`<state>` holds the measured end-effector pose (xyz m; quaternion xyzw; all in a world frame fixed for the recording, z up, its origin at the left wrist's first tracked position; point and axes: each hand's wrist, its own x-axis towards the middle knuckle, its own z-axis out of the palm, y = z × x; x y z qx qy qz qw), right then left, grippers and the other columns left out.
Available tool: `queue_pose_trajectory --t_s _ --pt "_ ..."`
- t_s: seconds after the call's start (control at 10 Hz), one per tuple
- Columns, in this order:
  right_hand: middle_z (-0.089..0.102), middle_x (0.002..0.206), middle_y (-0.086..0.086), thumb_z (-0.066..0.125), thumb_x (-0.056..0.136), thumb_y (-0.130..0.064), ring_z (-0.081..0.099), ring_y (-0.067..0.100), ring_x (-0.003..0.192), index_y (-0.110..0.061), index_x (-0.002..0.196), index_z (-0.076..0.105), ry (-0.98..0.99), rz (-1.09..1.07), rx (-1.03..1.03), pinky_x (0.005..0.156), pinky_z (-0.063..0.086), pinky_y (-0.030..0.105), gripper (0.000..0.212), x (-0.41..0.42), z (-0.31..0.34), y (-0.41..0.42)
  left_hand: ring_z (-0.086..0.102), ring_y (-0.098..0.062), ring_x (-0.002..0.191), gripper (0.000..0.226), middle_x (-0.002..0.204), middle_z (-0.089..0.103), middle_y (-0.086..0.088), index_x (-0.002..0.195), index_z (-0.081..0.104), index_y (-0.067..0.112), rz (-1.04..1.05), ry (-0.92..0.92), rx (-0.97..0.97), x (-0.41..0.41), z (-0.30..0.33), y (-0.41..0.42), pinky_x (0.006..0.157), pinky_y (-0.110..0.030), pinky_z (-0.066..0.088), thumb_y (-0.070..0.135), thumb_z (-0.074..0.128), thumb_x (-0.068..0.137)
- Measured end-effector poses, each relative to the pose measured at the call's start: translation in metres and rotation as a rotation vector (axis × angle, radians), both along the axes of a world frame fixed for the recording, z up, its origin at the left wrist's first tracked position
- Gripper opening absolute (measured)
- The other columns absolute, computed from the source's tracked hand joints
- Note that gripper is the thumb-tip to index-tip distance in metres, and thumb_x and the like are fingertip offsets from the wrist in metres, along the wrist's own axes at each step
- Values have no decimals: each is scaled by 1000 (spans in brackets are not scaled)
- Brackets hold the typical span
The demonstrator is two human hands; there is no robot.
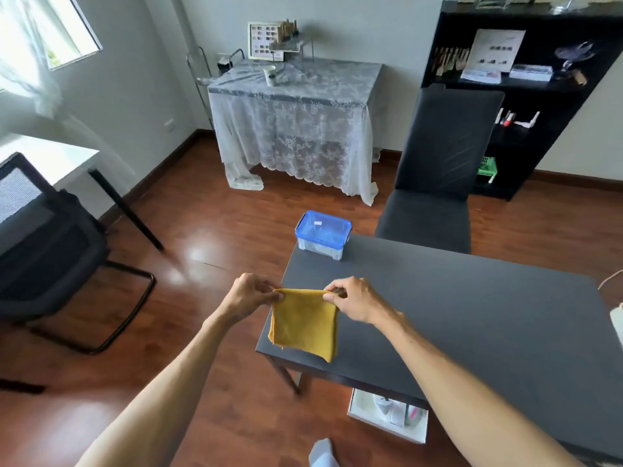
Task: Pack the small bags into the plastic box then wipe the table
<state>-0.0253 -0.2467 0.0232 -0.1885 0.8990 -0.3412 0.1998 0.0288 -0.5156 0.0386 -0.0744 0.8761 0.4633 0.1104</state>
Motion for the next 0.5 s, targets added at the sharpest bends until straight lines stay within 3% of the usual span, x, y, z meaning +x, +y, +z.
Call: queue_pose_trajectory --t_s 0.1,0.2,0.3,0.4,0.5 --pt "73 99 -4 63 93 -36 66 14 88 -31 106 72 -57 -17 47 82 55 29 17 -4 -22 -16 67 0 67 12 71 74 5 82 78 27 -11 -14 -139 -9 -23 -5 64 -9 49 17 80 75" --pt "73 108 -1 61 93 -31 67 19 92 -30 111 71 -55 -97 106 77 56 30 20 -10 -43 -29 66 6 71 16 73 74 8 82 78 25 -19 -2 -213 -21 -47 -2 63 -2 44 9 75 77" --pt "71 115 -1 61 95 -33 67 21 98 -30 114 69 -4 -133 201 75 56 31 22 -19 -55 -39 65 4 72 18 73 73 8 82 78 24 -5 13 -242 -38 -66 -1 67 -7 47 8 72 77" --pt "70 117 -1 60 95 -35 66 22 103 -27 120 67 6 -121 235 83 56 34 26 -31 -61 -39 67 -7 78 15 81 73 9 86 75 27 -31 -26 -311 -52 -79 -4 75 -27 54 14 68 80" --pt "67 116 -1 57 96 -36 63 20 104 -27 125 63 1 -88 223 83 51 32 31 -41 -56 -33 62 -14 91 19 98 68 10 99 68 31 -194 -17 -427 -59 -81 -4 78 -34 53 20 61 85"
